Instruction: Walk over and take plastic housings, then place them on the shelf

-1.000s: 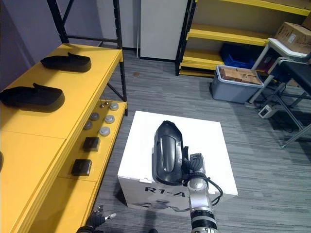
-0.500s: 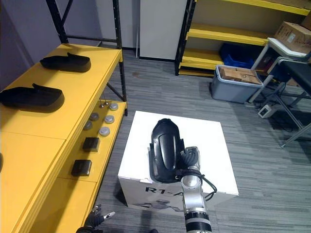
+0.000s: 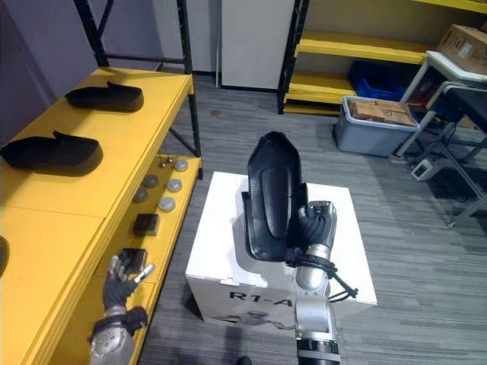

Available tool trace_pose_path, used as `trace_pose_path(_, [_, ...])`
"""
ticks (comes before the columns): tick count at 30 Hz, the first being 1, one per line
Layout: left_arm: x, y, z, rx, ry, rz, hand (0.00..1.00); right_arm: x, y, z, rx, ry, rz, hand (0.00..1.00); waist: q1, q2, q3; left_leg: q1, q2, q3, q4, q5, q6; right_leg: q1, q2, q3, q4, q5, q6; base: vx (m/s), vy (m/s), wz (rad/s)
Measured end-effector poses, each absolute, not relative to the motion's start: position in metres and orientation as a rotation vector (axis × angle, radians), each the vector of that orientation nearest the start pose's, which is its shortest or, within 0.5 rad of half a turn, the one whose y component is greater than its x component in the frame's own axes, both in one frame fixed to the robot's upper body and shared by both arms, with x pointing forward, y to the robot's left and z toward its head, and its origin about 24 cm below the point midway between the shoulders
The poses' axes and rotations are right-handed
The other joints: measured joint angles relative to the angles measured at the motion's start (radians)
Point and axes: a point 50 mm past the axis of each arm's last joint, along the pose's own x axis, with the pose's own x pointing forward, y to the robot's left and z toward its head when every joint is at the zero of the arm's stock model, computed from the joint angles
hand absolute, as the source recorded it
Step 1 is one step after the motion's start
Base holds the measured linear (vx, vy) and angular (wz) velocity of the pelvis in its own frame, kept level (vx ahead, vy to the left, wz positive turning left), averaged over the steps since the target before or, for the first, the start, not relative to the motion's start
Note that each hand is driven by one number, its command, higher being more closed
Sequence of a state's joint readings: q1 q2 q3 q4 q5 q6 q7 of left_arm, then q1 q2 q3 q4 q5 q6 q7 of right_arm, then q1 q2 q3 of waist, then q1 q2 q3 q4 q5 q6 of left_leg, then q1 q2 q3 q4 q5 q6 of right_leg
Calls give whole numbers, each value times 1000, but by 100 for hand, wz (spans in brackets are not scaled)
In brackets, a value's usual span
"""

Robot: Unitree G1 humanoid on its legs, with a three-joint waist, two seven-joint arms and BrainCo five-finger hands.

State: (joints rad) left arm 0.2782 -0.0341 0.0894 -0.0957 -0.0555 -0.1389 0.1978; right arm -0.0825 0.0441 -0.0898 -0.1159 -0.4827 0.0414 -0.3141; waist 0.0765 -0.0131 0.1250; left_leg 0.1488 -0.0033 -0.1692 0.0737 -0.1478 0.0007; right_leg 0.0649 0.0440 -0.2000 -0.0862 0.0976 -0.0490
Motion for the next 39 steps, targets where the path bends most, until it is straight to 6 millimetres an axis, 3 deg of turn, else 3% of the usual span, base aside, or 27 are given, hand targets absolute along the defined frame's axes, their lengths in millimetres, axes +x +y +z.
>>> trace_pose_path(4, [197, 182, 42, -107, -92, 326, 0, 261, -158, 102, -444, -280, -377, 100, -1, 14, -7, 0, -1, 0, 3, 0, 0, 1, -1, -1, 0, 1, -1, 0, 0, 0])
trace_pose_path(20, [230, 116, 68, -335, -157, -26, 0, 256, -94, 112, -502, -414, -56, 100, -10, 22, -36, -14, 1, 23, 12, 0, 0, -15, 4, 18, 0, 11, -9, 3, 12, -4])
trace_pose_path(35, [236, 104, 49, -357, -41, -49, 0, 258, -89, 118, -567, -475, -2, 100, -10, 23, -70, -33, 0, 34, 27, 0, 1, -31, 6, 26, -6, 29, -14, -13, 14, -3])
trace_pose_path(39, [236, 102, 44, -328, -17, -42, 0, 259, -79, 125, -562, -519, 31, 100, -11, 23, -77, -50, 1, 39, 37, -1, 0, -44, 7, 30, -6, 33, -13, -11, 4, -3])
